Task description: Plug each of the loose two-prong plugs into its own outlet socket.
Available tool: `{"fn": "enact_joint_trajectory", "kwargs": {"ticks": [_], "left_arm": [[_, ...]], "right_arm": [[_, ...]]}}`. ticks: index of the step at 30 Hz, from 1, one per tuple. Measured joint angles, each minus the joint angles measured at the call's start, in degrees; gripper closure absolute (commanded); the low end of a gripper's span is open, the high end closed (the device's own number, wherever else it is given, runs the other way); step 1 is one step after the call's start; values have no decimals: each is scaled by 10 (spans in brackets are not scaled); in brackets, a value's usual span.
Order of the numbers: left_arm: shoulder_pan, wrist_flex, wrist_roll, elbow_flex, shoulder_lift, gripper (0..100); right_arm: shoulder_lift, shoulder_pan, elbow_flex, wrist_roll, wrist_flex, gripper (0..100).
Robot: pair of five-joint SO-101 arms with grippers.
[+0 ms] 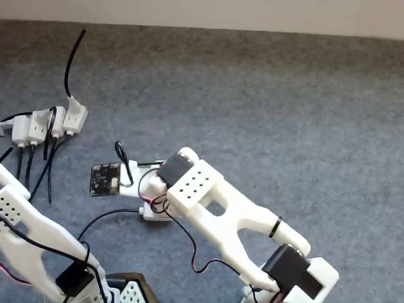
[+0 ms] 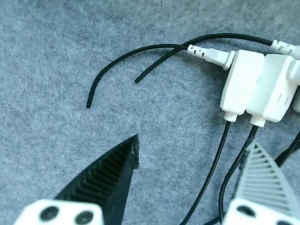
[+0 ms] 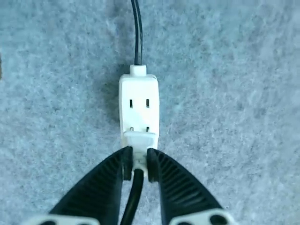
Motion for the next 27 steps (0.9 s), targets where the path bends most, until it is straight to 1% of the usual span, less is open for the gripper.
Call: {"fn": "enact_joint_trajectory", "kwargs": {"ticks": [8, 10, 16, 21, 23, 25, 27], "left_arm": [[0, 0, 0, 0, 0, 655], [0, 0, 0, 0, 0, 655], [0, 0, 0, 0, 0, 655], [0, 0, 0, 0, 0, 655], [0, 0, 0, 0, 0, 655], [0, 0, 0, 0, 0, 655], [2, 0, 0, 0, 0, 655]], "right_arm": [[0, -1, 1, -3, -2, 994], [10, -1, 16, -4, -18, 993], [60, -1, 84, -28, -120, 993], [85, -4, 94, -47, -150, 983], [84, -5, 90, -64, -145, 926], [85, -5, 62, -76, -115, 810], [81, -4, 19, -79, -62, 693]]}}
